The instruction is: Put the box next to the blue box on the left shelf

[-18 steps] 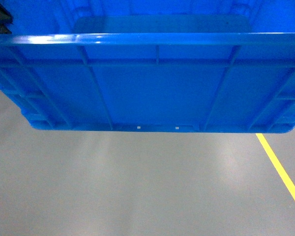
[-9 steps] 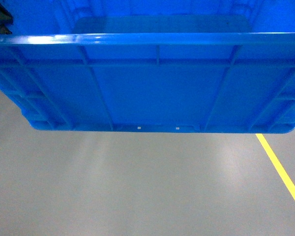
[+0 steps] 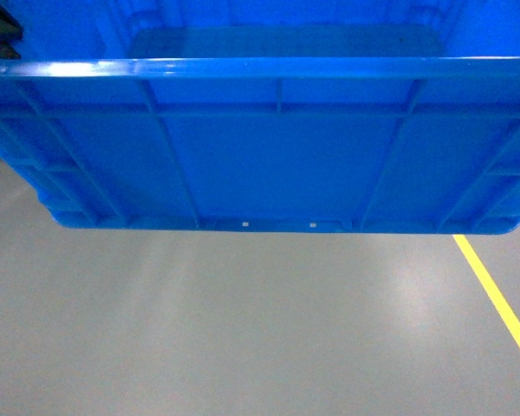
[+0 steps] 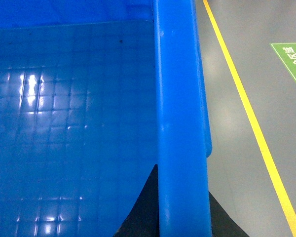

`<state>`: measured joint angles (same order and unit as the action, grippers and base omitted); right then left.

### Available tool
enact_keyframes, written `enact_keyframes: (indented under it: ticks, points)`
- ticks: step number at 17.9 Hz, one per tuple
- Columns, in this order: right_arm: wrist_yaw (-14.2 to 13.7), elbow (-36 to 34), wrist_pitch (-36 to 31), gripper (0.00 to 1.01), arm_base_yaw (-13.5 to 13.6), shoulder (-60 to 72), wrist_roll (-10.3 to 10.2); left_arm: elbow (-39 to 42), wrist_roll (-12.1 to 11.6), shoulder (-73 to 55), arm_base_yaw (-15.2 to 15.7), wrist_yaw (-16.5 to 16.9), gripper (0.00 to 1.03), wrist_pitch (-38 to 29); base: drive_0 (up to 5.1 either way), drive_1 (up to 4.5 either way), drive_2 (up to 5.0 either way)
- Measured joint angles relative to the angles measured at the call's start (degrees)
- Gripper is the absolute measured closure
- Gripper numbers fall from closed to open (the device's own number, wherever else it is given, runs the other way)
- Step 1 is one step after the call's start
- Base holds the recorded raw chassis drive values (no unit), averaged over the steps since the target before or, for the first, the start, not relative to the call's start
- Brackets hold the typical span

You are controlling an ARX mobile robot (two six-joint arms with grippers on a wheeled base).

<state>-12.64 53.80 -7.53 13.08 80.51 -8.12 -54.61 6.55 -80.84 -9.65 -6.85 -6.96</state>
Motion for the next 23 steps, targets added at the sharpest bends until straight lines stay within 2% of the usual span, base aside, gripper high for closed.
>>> enact_keyframes:
  ticks: [23]
  points:
    - [0.0,0.0,-0.1,0.94,0.0,0.0,0.1,0.0,0.1,0.0,0.0,0.0,0.95,0.0,0.0,4.25,-4.3]
